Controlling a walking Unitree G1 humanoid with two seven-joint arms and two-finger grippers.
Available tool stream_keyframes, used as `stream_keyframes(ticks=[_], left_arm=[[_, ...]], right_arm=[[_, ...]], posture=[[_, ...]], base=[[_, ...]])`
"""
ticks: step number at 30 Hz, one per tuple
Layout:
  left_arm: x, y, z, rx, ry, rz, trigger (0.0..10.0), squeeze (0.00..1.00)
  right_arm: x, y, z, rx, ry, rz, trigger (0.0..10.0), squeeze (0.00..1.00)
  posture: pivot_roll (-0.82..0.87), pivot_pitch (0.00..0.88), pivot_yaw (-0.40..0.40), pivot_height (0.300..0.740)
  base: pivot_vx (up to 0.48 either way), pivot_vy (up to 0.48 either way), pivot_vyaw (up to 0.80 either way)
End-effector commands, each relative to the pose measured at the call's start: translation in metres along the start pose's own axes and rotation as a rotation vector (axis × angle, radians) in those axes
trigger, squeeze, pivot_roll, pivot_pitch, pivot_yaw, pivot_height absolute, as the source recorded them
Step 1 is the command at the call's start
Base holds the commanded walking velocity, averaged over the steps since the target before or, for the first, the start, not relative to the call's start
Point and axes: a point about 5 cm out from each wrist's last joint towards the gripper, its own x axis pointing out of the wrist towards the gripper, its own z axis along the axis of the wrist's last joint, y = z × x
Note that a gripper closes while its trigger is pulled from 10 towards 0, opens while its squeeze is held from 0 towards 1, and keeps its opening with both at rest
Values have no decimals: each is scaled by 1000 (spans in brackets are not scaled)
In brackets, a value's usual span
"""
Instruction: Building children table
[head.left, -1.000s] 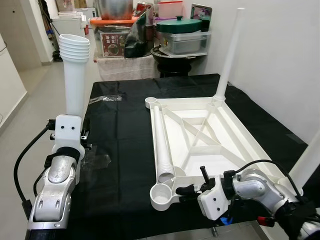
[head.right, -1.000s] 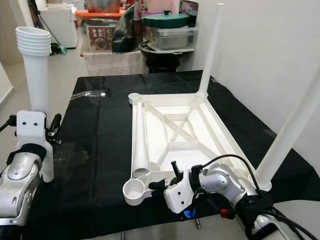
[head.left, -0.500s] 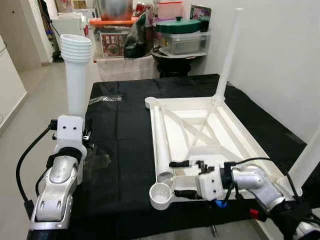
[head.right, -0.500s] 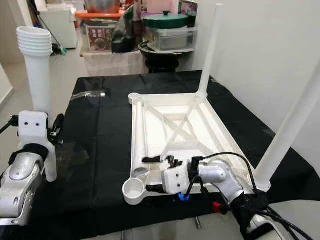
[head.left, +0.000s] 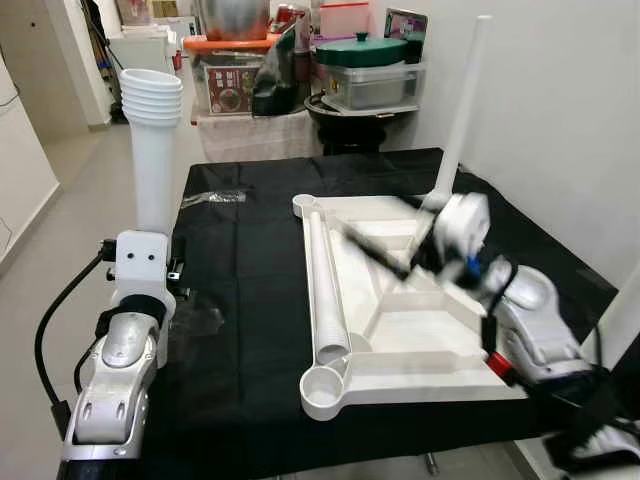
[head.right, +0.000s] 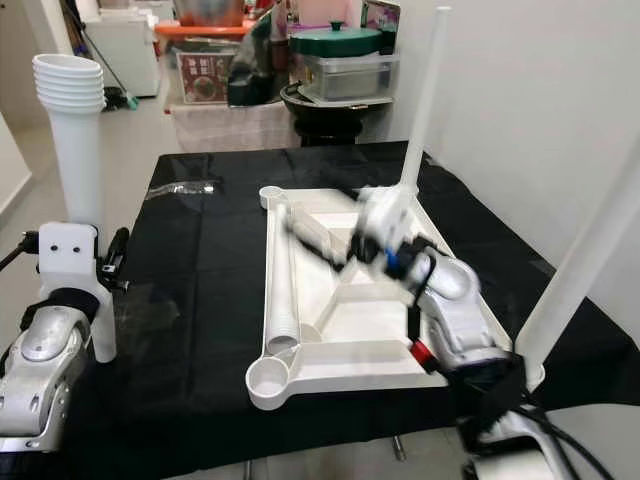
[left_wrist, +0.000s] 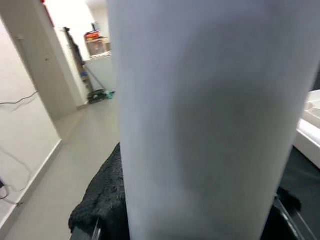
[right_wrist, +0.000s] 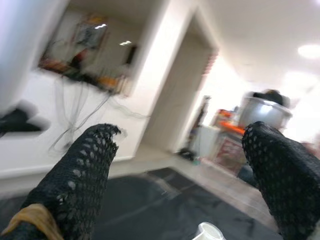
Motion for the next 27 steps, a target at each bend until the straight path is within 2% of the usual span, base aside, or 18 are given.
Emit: stream_keyframes(ticks=[1, 5, 8, 11, 21, 24, 27], left_arm=[[-2, -3, -4, -11, 20, -20, 10000, 0], [-2, -1, -3, -10, 11, -19, 10000, 0], [-2, -2, 0, -9, 2, -22, 10000, 0], [-1, -3, 1, -12, -5, -24, 10000, 0], [2, -6, 12, -33, -49, -42, 10000, 0], [3, -5, 17, -30, -66, -41, 10000, 0], [5, -2, 27, -39, -103, -33, 10000, 0]], right_arm=[[-5, 7, -14, 55, 59, -83, 10000, 0], [-8, 19, -22, 112, 90, -120, 10000, 0], [-13, 36, -27, 185, 121, -132, 10000, 0], [-15, 43, -28, 199, 147, -131, 10000, 0], [-19, 47, -29, 209, 201, -150, 10000, 0], [-21, 51, -29, 224, 223, -103, 10000, 0], [-28, 64, -26, 344, 250, 88, 10000, 0]], posture=[[40, 0, -25, 740], [43, 0, -24, 740], [42, 0, -19, 740], [39, 0, -17, 740], [42, 0, -14, 740], [46, 0, -16, 740], [53, 0, -20, 740]], base=[[0, -428, 0], [0, -454, 0], [0, -480, 0], [0, -480, 0], [0, -480, 0], [0, -475, 0], [0, -96, 0]])
